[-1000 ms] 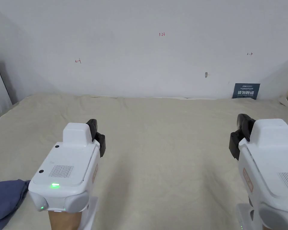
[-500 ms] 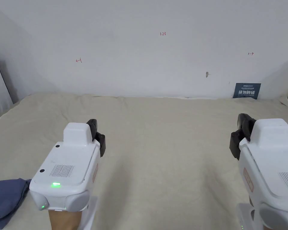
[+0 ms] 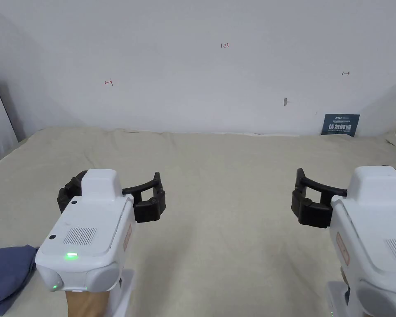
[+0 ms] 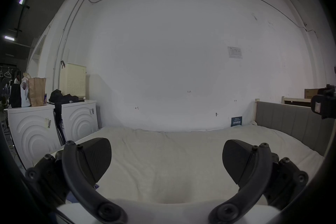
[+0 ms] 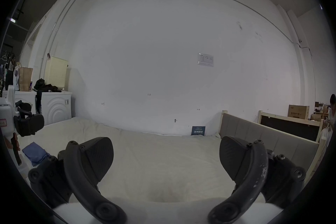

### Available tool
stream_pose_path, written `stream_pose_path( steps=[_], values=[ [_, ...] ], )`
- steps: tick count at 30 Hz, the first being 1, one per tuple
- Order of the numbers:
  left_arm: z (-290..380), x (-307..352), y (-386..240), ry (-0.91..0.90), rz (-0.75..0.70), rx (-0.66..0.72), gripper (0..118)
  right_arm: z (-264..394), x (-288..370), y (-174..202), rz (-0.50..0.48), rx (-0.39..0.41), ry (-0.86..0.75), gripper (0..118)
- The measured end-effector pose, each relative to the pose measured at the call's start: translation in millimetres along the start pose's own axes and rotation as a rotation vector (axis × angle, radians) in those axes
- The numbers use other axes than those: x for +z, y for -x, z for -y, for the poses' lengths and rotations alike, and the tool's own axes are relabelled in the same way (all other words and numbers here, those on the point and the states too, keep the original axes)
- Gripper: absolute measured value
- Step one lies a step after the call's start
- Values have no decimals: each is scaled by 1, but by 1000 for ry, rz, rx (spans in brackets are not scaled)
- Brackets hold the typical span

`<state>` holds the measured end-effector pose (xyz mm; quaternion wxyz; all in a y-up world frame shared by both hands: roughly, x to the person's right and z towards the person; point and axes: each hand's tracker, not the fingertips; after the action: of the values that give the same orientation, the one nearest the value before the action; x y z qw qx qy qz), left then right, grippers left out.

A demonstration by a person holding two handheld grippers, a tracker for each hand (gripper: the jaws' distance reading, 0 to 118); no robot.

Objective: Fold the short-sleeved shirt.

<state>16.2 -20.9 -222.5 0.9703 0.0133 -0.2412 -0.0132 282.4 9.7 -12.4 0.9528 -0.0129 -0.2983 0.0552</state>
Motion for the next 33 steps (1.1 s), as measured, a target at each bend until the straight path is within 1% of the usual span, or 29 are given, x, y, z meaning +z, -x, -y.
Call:
stream_pose_path(
  steps=[8, 33],
  values=[
    [-2, -1, 2, 8, -1, 17, 118, 1, -1, -4, 13, -22, -3, 118],
    [-1, 1, 3, 1, 3, 13, 118, -1, -1, 1, 3, -12, 2, 118]
  ],
)
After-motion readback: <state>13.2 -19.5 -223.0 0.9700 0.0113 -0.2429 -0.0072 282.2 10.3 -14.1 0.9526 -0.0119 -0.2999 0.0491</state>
